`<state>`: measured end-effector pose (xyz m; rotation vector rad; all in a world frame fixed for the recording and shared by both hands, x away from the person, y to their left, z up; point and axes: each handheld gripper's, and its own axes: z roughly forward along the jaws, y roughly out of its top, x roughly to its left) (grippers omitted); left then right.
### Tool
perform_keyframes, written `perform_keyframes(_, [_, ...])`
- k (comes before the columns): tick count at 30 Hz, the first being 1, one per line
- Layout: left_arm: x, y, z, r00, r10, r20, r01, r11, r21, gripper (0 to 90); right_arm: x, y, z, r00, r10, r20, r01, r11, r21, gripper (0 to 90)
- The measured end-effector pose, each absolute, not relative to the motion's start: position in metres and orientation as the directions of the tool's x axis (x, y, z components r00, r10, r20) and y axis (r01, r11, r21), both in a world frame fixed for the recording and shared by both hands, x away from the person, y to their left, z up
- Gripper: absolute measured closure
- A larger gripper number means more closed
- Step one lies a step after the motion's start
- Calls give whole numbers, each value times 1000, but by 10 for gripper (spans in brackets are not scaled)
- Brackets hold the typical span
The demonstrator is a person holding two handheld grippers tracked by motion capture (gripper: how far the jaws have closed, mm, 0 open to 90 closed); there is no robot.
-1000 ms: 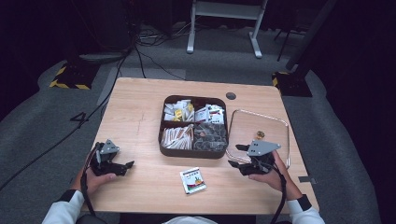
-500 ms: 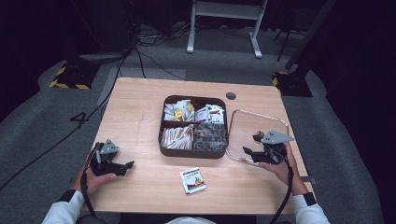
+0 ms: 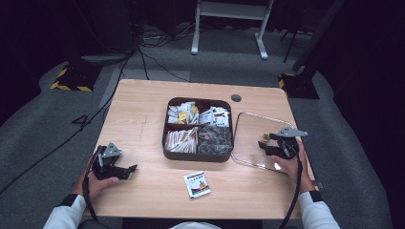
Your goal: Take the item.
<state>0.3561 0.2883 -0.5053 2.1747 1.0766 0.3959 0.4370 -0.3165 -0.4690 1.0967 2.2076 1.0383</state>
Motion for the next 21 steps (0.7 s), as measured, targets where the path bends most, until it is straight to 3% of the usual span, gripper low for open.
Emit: perform_keyframes(21, [356,288,-505,613,790,-24,587,-434,684,118,470,-327,-490,-512,858,-44,550,367,751,370])
